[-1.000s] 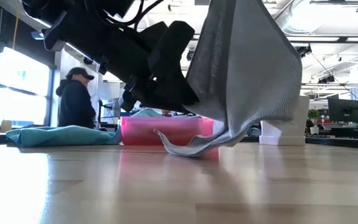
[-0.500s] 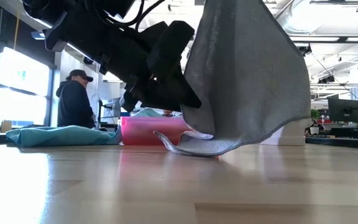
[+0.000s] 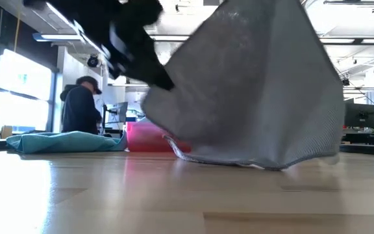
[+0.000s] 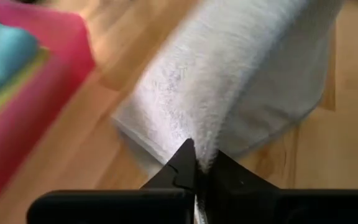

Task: Fold microfiber towels
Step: Fold the gray microfiber cloth

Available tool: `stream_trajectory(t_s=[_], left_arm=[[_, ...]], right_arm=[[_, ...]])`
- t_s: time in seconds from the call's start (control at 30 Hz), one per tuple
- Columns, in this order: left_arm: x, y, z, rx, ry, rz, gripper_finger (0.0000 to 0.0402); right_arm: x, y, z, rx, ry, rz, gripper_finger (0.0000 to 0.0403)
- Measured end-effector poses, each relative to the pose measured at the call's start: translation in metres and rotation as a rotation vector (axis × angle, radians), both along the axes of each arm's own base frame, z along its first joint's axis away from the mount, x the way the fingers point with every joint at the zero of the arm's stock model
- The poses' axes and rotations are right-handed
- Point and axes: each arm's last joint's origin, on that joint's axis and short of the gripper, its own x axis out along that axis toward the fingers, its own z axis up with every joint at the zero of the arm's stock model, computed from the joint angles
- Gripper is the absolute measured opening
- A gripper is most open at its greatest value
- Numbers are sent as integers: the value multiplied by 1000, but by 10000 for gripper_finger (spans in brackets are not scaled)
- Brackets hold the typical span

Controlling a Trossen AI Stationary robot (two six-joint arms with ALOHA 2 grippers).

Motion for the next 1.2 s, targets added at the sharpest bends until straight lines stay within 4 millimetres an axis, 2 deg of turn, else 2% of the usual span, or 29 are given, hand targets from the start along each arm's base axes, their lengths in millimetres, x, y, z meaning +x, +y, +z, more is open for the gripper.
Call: stream_trajectory(t_s=[0.17, 0.23, 0.3, 0.4, 0.53, 0.73, 0.87, 0.97, 1.1, 1.2], left_arm=[[-27, -4, 37, 41, 3, -23, 2], [-38, -3, 50, 72, -1, -35, 1], [-46, -2, 63, 133, -12, -51, 1], [-57, 2, 83, 281, -17, -60, 1], [-67, 9, 114, 519, 12, 10, 0], [-69, 25, 150, 792, 161, 96, 0], [-67, 42, 159, 845, 235, 120, 0], [-66, 51, 162, 850, 254, 148, 0], [-68, 46, 156, 741, 190, 98, 0], [-72, 32, 139, 526, 162, -48, 0]], right_arm=[[-11, 14, -29, -42, -49, -14, 0], [-12, 14, -43, -53, -40, -21, 0], [-11, 10, -49, -98, -37, -38, 0], [-6, -2, -47, -203, -36, -64, 0], [4, -22, -33, -368, -27, -106, 0], [20, -69, -24, -505, 98, -198, 0], [31, -102, -19, -553, 151, -287, 0], [37, -117, -15, -516, 133, -326, 0], [37, -108, -19, -321, 128, -236, 0], [32, -92, -26, -108, 138, -161, 0]])
